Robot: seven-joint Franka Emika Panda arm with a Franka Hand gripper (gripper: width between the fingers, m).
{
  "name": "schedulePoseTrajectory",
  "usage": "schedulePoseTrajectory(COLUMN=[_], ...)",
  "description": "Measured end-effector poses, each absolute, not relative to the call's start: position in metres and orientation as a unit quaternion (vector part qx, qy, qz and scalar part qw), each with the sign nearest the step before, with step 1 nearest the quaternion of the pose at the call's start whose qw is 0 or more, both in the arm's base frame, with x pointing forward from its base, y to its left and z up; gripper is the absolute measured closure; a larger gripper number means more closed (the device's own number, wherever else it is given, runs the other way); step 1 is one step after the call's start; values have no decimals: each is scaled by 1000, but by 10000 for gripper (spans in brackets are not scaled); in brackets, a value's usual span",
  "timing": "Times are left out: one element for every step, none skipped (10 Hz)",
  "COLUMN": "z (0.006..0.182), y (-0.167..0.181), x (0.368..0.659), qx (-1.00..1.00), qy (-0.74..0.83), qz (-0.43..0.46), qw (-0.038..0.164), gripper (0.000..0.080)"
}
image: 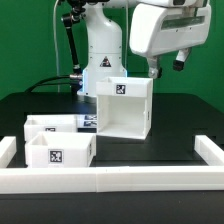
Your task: Assemble drawer
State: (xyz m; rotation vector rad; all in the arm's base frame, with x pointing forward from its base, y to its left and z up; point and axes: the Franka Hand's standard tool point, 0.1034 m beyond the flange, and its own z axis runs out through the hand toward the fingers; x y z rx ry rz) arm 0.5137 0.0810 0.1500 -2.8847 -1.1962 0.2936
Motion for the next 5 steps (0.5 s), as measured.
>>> schedulePoseTrajectory(z=[150,150,150,150,149], y=[81,81,81,81,81], x=[515,515,515,515,515], qx=[-920,-920,-920,-920,-920], qy=[-381,-381,-381,-381,-381], qz=[93,93,93,93,94], qw=[3,3,3,3,3], gripper=[150,150,150,150,150])
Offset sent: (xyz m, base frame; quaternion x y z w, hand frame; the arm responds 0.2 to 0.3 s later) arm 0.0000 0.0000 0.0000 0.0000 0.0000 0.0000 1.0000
